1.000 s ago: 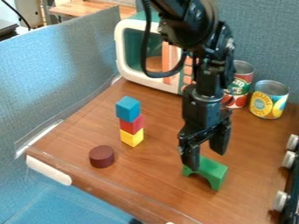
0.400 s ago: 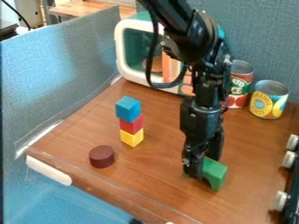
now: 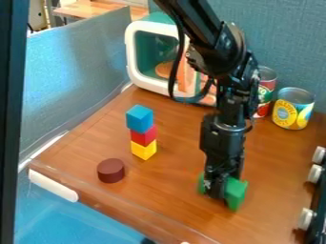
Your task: Put the green arch facing the right side
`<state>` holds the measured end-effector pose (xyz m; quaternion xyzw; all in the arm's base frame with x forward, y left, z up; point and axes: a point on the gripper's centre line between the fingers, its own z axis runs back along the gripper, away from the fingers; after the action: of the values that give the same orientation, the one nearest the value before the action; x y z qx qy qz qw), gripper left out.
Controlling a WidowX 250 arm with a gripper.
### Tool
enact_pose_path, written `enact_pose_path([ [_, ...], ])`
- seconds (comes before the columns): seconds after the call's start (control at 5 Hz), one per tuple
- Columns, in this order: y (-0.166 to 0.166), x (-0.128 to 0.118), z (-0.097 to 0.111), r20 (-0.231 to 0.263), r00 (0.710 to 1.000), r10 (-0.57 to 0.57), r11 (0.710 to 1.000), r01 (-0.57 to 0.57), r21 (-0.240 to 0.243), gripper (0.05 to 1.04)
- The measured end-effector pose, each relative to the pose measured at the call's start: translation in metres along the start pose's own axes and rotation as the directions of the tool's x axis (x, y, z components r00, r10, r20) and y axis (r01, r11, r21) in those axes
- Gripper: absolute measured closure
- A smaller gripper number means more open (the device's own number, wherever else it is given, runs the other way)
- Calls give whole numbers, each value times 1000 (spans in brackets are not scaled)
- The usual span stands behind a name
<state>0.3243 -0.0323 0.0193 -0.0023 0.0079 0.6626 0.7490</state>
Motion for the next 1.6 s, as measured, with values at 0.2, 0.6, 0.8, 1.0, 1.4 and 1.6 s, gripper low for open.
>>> enact_pose_path([
  [0.2, 2, -2, -1, -11, 997, -75, 997, 75, -17, 490],
  [0.6, 15, 30, 22, -110, 848, -519, 855, 514, -70, 490],
  [0.8, 9, 36, 38, -112, 679, -726, 688, 720, -97, 490],
  [1.0, -3, 44, 35, -184, 504, -844, 520, 853, -50, 490],
  [1.4, -24, 19, 21, -55, 30, -998, 30, 999, 13, 490],
  [1.6, -21, 15, 17, 8, -197, -980, -197, 980, 9, 490],
])
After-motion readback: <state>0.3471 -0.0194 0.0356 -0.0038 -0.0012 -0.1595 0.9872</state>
